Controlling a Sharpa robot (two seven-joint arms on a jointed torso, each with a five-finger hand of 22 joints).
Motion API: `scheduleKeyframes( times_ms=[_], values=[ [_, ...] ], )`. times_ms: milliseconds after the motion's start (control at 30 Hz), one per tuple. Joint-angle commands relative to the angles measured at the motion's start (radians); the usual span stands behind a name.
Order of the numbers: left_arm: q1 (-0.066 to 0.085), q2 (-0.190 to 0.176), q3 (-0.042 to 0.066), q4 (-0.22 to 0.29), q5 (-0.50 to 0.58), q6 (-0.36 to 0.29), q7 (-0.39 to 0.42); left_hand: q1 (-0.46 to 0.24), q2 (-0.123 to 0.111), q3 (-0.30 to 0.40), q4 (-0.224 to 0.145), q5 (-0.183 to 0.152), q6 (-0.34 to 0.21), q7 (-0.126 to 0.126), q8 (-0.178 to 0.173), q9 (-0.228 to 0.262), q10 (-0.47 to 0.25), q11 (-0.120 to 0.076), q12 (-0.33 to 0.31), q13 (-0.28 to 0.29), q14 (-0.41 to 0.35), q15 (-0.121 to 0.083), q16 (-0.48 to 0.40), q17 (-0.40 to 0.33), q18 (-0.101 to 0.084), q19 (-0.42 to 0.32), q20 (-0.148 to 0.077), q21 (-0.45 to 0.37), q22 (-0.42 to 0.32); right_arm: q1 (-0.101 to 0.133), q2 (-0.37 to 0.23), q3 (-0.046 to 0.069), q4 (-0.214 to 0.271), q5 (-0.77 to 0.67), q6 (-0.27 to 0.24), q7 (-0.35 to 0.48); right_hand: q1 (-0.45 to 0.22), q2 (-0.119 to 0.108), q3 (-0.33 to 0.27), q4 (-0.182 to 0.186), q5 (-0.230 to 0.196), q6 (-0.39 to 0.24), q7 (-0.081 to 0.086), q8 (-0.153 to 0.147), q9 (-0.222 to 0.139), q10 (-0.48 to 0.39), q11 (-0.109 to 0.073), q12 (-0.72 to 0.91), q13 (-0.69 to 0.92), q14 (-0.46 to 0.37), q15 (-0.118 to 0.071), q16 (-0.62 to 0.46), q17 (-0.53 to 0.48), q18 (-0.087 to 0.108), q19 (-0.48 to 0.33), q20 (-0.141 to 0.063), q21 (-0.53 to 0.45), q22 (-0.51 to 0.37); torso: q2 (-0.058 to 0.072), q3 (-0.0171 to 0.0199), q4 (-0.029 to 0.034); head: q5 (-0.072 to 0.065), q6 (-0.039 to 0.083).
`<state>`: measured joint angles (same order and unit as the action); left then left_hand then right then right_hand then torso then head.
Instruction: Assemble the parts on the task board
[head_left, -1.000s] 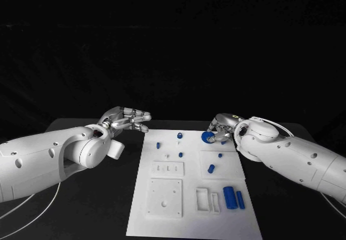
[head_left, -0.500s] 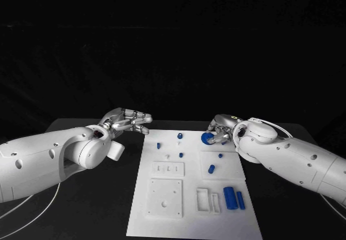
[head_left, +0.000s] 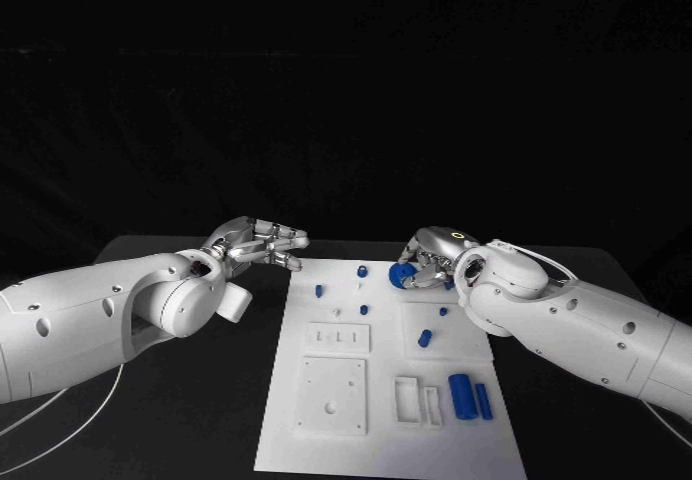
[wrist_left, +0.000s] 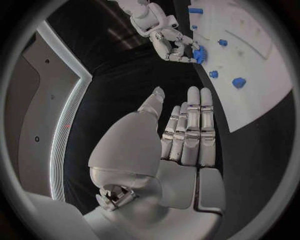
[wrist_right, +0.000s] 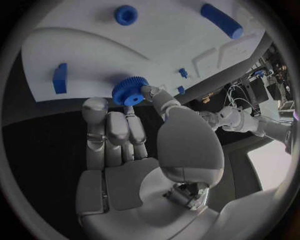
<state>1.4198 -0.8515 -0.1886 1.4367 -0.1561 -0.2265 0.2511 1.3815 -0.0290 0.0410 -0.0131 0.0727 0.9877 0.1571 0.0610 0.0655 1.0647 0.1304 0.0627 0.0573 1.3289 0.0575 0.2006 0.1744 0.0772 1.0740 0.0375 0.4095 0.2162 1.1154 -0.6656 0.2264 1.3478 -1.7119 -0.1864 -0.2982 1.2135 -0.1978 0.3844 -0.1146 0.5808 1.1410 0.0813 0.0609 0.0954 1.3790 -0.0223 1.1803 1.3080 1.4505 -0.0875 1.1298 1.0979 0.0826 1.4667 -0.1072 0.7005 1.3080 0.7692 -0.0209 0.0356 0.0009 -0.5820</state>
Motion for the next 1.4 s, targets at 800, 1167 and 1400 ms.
scheduleKeyframes(
  times_ms=[800,1167,1400],
  values=[
    [0.002,0.005,0.001,0.003,-0.013,0.022,-0.004,0.005,-0.005,0.005,0.004,0.000,-0.005,0.000,0.002,0.000,-0.008,0.000,-0.003,0.002,-0.003,0.000,-0.003,-0.001,0.000,-0.005,0.004,0.006,-0.002,-0.003,0.111,-0.047,0.031,-0.174,-0.100,-0.034,-0.003,-0.007,0.019,0.008,-0.057,0.018,-0.009,0.002,0.009,0.001,-0.007,-0.003,0.032,0.002,-0.005,-0.006,-0.001,-0.003,0.052,-0.007,0.009,0.038,0.003,0.0025,0.0036,0.003,0.008],
    [0.002,0.007,0.000,0.001,-0.014,0.026,-0.007,0.004,-0.005,0.006,0.005,0.002,-0.003,-0.001,0.002,0.000,-0.009,0.001,-0.003,0.002,-0.004,0.000,-0.003,-0.001,0.000,-0.005,0.004,0.007,-0.002,-0.008,0.146,-0.053,0.001,-0.182,-0.080,-0.044,-0.005,-0.008,0.018,0.012,-0.060,0.014,-0.008,0.002,0.007,0.000,-0.006,-0.006,0.030,0.001,-0.004,-0.009,-0.003,-0.003,0.052,-0.006,0.005,0.038,0.003,0.0017,0.0042,0.004,0.006],
    [0.002,0.008,0.000,0.000,-0.015,0.027,-0.008,0.004,-0.005,0.006,0.005,0.002,-0.003,-0.001,0.002,0.000,-0.009,0.001,-0.003,0.002,-0.004,0.000,-0.003,-0.001,0.000,-0.005,0.004,0.007,-0.002,-0.008,0.160,-0.055,-0.011,-0.185,-0.072,-0.043,-0.003,-0.008,0.018,0.015,-0.062,0.014,-0.008,0.002,0.004,-0.001,-0.006,-0.008,0.028,0.001,-0.004,-0.011,-0.005,-0.003,0.052,-0.006,0.002,0.037,0.002,0.0018,0.0043,0.007,0.004]
  ],
)
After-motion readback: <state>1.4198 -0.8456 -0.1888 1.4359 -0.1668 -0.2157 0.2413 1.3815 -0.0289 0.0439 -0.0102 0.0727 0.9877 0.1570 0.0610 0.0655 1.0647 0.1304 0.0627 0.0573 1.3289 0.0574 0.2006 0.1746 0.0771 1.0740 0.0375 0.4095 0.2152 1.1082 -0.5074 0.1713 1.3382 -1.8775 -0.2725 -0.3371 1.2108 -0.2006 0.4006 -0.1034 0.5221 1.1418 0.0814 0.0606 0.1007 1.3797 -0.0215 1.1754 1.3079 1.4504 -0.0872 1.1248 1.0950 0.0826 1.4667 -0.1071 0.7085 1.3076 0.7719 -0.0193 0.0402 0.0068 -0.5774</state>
